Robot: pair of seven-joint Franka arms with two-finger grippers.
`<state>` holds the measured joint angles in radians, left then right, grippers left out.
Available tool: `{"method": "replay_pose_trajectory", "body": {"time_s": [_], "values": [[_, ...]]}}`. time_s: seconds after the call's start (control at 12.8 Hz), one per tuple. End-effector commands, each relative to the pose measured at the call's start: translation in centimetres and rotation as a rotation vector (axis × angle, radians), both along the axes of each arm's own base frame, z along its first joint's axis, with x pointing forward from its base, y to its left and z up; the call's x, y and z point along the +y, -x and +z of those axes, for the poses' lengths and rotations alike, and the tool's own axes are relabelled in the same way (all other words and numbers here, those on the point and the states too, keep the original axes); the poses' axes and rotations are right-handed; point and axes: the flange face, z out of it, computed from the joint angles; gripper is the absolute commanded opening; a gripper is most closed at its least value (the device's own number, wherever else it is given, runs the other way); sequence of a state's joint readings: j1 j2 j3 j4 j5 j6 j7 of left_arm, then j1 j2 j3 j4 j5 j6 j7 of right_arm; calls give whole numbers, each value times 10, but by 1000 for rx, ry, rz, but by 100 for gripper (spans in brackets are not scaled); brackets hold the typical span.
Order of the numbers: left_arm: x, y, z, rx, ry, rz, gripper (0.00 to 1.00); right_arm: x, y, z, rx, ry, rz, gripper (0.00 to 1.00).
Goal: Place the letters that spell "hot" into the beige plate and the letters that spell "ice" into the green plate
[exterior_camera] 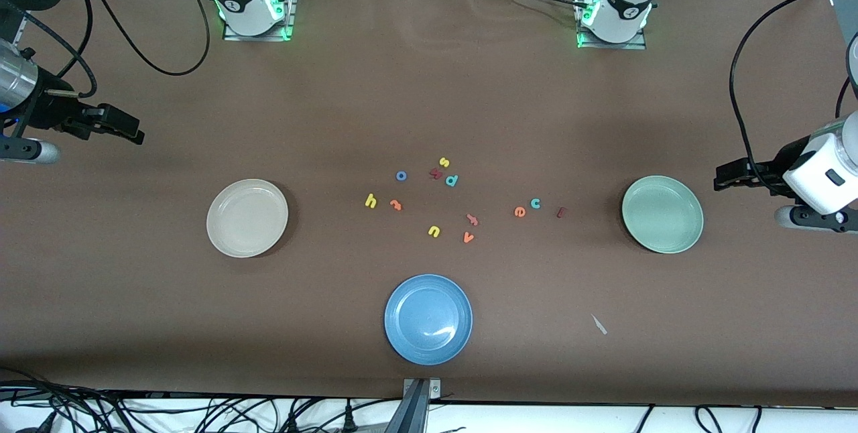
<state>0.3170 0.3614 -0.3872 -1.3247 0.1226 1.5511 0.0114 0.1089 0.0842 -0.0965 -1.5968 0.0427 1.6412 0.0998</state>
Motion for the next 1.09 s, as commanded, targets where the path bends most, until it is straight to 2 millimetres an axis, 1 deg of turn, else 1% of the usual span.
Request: {"method": "replay_pose_trajectory", "body": {"time_s": [0.0,0.94,1.01], "values": [[2,9,4,9,-4,-23,100,1,1,2,0,-10,14,100],[2,10,4,5,-7,-14,100,0,1,1,3,-7,16,100],[5,10,4,5,-7,-10,100,0,1,0,4,-7,16,100]]}}
